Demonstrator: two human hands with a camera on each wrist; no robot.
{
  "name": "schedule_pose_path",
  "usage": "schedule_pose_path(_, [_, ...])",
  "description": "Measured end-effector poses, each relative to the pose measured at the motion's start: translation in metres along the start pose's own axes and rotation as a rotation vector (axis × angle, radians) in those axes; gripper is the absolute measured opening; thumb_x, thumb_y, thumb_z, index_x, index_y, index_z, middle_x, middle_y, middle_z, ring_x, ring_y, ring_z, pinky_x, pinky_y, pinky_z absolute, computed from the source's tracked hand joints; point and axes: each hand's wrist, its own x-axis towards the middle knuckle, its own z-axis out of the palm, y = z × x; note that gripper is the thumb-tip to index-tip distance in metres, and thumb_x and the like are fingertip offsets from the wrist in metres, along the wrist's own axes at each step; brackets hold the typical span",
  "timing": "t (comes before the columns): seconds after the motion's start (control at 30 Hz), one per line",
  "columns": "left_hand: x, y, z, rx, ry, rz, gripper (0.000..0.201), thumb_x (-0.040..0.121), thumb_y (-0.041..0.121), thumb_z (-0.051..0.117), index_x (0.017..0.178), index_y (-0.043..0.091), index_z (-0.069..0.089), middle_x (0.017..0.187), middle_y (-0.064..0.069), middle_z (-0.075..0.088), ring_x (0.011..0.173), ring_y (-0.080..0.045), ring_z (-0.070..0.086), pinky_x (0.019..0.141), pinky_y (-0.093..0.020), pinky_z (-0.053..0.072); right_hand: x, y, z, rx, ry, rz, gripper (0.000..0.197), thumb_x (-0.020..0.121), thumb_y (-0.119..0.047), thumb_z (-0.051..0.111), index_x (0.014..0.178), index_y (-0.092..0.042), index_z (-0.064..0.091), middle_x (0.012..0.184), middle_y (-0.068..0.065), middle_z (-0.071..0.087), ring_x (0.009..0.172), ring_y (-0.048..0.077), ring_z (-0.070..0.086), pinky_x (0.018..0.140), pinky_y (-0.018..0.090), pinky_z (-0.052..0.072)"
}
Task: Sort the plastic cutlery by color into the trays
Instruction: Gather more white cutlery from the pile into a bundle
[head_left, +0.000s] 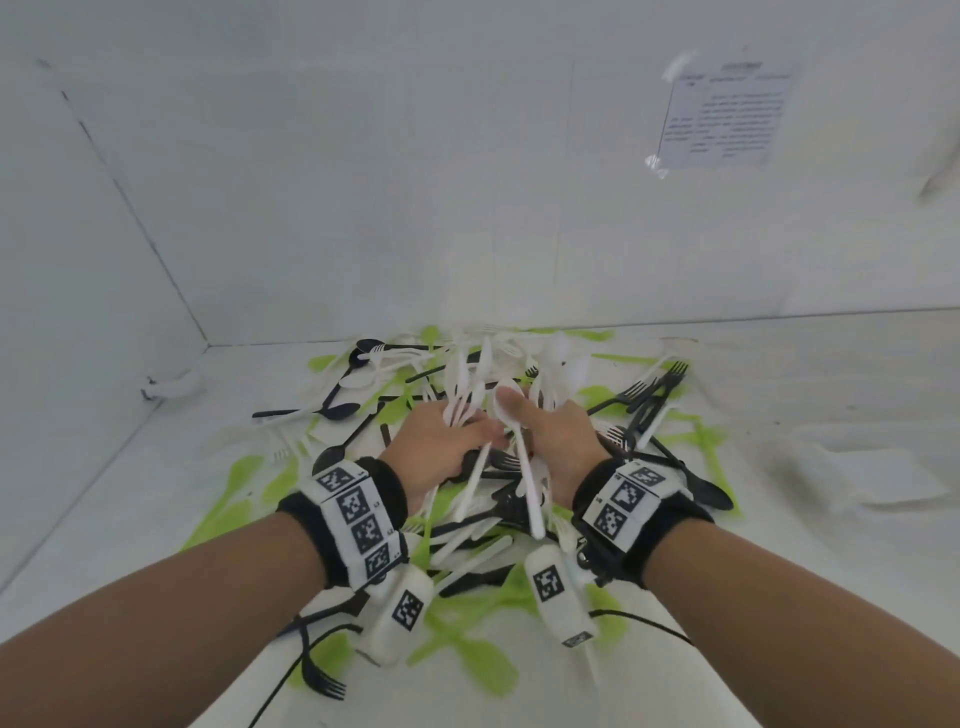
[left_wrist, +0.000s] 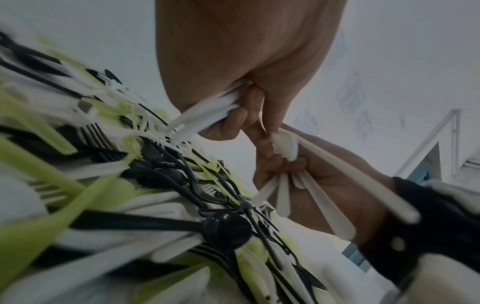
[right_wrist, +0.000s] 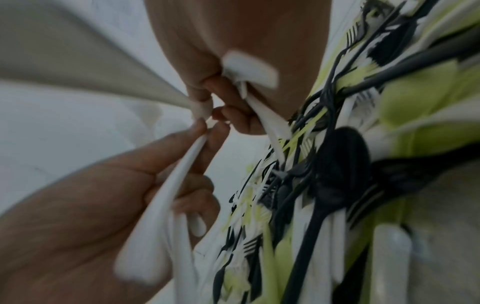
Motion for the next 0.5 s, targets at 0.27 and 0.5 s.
schedule_pose_path(0.27, [-0.021,-0.019,-0.017,-0.041,-0.055,-0.003,0.008,0.097,0.018,0.067,0.096,0.013,0.072,0.073,0.003,0.068,0.057,-0.007,0.055,0.055,-0.022,0.041,-0.021,0.021,0.027,0.024,0.147,0.123,0.046,0.088,-0.034,0.079,0.099,0.009,0.069,0.081,0.024,0.071,0.062,0.030,0.061,0.067,0.052,0.058])
schedule_pose_path(0.5, [-0.012,-0.038,-0.041,-0.116,-0.037,-0.128,0.029,0.103,0.012,0.043,0.115,0.004,0.067,0.108,-0.015,0.073,0.056,-0.012,0.046,0.056,-0.026,0.041,-0.032,0.028,0.003,0.003,0.358,0.099,0.040,0.087,-0.042,0.079,0.083,-0.007,0.061,0.062,0.007,0.048,0.048,0.019,0.043,0.049,0.030,0.042])
